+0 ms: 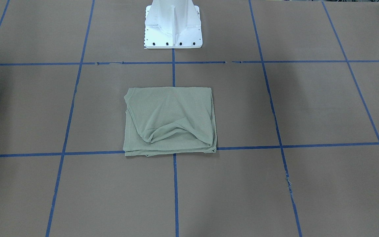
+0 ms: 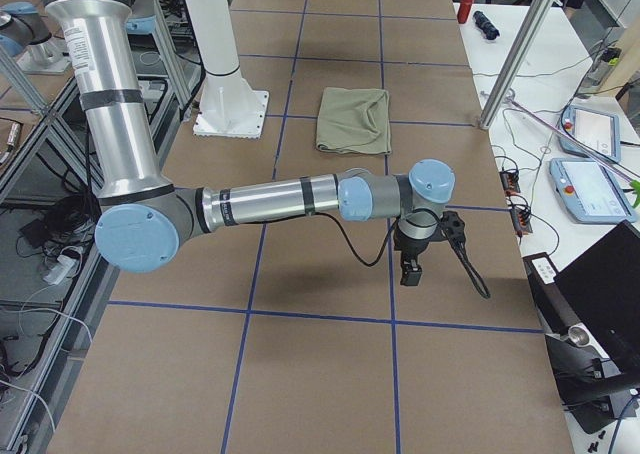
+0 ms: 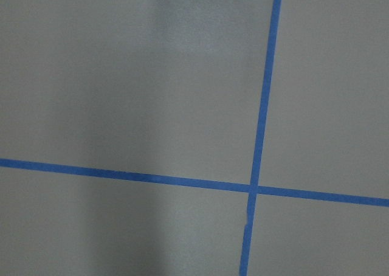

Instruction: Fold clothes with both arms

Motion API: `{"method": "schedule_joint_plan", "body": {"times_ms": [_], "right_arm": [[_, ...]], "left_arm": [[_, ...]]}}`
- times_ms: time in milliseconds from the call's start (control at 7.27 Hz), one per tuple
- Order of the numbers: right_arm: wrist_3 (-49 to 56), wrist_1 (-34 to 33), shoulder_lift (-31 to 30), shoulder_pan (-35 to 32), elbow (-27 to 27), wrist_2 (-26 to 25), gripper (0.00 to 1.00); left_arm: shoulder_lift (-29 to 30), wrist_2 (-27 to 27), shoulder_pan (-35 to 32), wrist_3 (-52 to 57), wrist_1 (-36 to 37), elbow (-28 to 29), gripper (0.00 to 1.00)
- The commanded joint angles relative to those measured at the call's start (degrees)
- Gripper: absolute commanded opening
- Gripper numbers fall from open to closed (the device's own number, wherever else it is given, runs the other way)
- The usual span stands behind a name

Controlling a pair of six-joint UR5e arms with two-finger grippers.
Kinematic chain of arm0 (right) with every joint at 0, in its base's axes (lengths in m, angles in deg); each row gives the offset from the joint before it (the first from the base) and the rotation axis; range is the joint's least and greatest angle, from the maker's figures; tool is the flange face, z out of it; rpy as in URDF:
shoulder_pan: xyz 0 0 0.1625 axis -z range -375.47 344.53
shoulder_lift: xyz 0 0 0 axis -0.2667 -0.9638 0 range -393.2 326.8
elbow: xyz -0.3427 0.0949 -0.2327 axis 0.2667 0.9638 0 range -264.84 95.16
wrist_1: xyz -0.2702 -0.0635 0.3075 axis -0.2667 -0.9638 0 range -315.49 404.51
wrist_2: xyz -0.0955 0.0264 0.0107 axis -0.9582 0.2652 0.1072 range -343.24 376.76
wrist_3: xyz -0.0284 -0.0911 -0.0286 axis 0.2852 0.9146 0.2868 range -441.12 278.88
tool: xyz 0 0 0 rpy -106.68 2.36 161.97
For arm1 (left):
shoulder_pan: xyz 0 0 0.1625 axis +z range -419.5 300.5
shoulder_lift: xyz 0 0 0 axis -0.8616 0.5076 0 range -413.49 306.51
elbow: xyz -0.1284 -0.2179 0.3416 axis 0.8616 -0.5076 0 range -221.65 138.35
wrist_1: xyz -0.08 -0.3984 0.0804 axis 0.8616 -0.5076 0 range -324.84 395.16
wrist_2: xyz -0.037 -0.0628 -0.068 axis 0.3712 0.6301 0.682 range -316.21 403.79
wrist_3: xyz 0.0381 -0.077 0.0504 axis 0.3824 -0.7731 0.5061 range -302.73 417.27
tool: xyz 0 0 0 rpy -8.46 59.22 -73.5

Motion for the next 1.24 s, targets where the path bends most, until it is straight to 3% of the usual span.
{"method": "schedule_joint_plan", "body": {"times_ms": [0, 413, 688, 1100], "right_arm": [[0.22, 0.1, -3.97, -2.95, -0.19, 0.67, 1.0], [0.66, 0.18, -7.06, -7.01, -0.46, 6.46, 1.0], [0.66, 0.18, -7.42, -7.37, -0.9, 6.3, 1.0], [0.4, 0.27, -8.99, -7.37, -1.07, 6.12, 1.0]], "left_arm": [[-1.05, 0.22, -0.96, 0.03, 0.39, 2.86, 1.0], [-2.81, 2.41, -4.12, 3.86, 8.11, 3.22, 1.0], [-3.25, 2.59, -7.81, 15.01, 10.41, 6.03, 1.0], [-3.16, 2.94, -7.65, 15.94, 10.33, 8.85, 1.0]]}}
